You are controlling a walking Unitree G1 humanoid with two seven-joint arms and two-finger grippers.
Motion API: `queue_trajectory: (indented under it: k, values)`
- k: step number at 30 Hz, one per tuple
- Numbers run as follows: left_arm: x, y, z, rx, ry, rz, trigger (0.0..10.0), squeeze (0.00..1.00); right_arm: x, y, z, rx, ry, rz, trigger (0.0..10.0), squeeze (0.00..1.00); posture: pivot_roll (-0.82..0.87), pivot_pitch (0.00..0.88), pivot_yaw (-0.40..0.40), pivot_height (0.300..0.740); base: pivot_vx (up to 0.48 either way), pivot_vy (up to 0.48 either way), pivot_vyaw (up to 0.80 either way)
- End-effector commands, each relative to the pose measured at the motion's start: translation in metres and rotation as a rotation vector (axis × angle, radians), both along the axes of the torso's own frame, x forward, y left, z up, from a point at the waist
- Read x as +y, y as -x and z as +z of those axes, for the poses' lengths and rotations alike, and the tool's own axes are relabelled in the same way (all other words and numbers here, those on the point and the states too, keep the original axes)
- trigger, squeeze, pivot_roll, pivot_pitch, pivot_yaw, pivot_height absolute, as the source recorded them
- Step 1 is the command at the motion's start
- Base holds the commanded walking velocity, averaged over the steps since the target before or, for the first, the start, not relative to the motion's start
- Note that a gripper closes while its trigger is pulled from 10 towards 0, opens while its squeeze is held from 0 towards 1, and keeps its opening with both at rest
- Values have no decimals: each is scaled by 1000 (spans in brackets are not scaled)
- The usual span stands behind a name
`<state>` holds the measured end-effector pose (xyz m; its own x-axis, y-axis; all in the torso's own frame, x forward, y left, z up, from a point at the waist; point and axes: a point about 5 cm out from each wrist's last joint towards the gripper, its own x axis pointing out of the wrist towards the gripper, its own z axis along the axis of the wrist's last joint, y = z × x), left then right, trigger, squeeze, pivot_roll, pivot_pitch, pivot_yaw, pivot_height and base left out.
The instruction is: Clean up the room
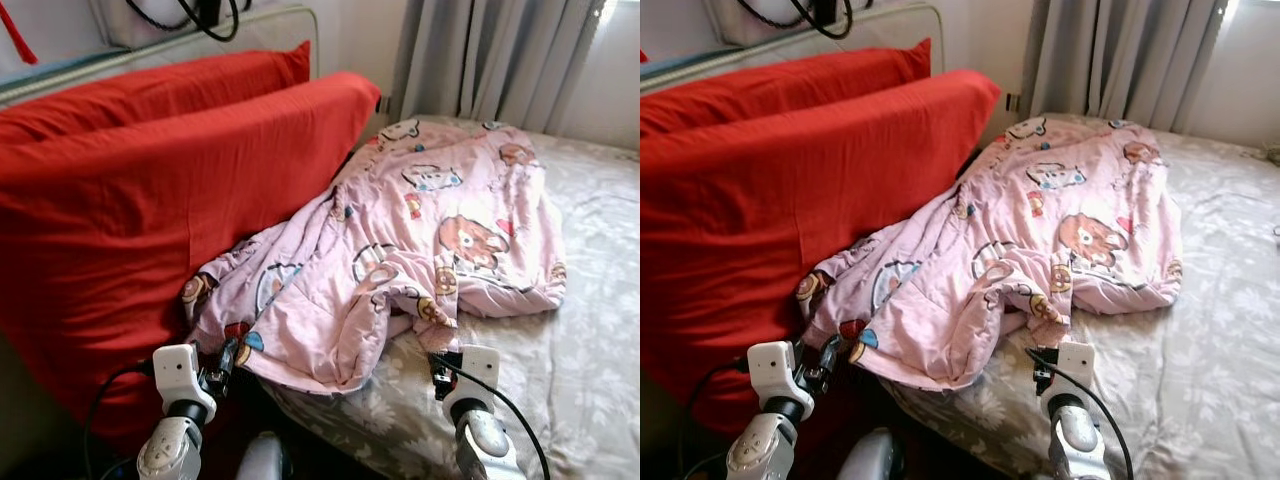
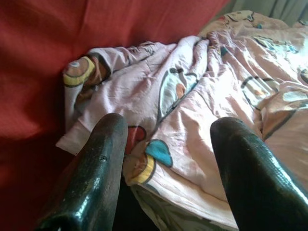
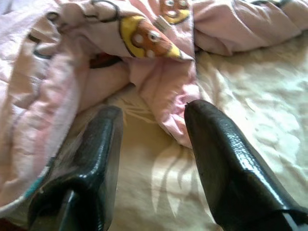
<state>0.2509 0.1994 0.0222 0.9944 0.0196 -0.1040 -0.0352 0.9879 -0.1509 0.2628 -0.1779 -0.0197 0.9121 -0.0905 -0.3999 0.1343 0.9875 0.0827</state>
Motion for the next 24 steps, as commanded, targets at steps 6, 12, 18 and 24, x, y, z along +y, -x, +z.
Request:
queue_trajectory:
  k: [6,12,18,24]
  values:
    - [1,0,-2,7,-9,-7,10000,0,3,-5,3,-1,2,6,10000,0,65,0,23,607,0,0,0]
    - [-1,0,-2,8,-11,-15,10000,0,3,-3,0,19,10,0,10000,0,66,0,23,607,81,0,0]
    - [0,0,-2,6,-18,-15,10000,0,5,-4,0,20,-9,24,10000,0,65,0,25,607,261,0,0]
    - [1,-1,0,0,-20,-13,10000,0,11,-6,2,9,-12,63,10000,0,71,0,24,607,277,0,0]
